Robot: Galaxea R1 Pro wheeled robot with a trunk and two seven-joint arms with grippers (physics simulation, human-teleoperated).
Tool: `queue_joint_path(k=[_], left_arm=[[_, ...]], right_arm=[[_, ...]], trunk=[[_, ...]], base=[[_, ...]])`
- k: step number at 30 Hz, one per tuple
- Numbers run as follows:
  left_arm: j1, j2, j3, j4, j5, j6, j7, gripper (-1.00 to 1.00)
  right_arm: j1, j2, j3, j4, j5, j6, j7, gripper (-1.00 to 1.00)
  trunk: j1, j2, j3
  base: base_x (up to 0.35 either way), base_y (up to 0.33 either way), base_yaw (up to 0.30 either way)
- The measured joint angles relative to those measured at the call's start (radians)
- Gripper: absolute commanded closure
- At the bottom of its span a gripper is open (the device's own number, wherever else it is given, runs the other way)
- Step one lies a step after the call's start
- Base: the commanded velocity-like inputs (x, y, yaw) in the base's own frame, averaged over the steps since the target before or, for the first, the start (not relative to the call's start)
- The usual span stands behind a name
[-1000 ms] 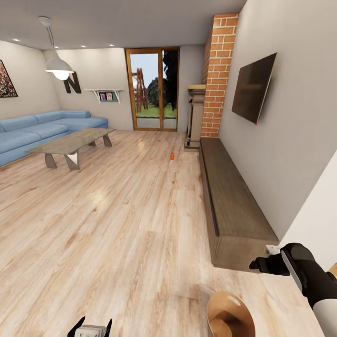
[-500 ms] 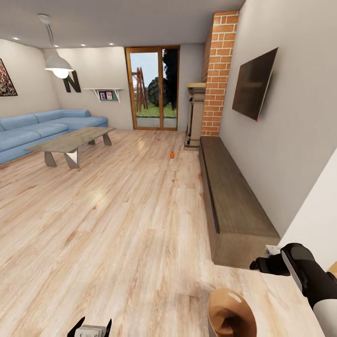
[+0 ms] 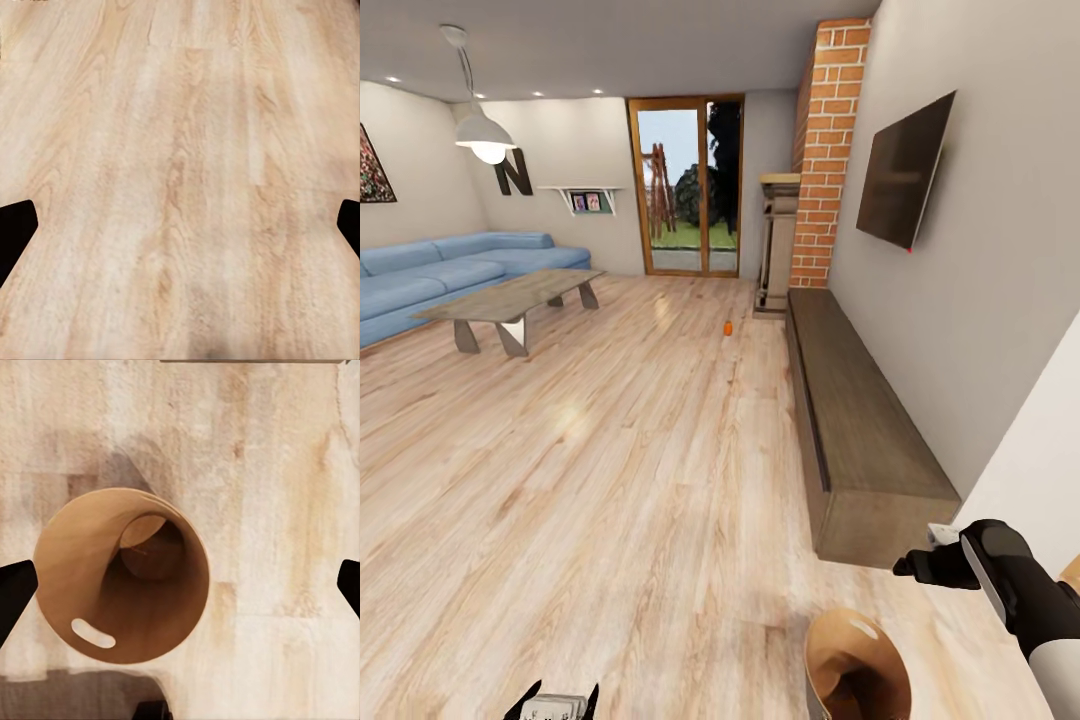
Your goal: Put the three can of soda from the living room inside the tash can in the kitchen.
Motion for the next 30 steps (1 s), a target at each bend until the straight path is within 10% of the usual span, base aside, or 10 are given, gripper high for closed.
queue_joint_path(k=[14,30], left_arm=[[-0.201,-0.002,0.003,-0.067,0.062,0.322,0.002,-1.0],[-0.221,0.007,0.007,0.007,0.086,0.345,-0.014,-1.0]], right_arm=[[0.0,0.002,0.002,0.0,-0.002,0.0,0.0,-1.0],[0.0,0.002,0.003,0.001,-0.002,-0.001,-0.002,-1.0]], trunk=[[0.054,-0.098,-0.044],[0.115,-0.21,-0.094]], base=[[0.0,0.0,0.0],[0.0,0.0,0.0]])
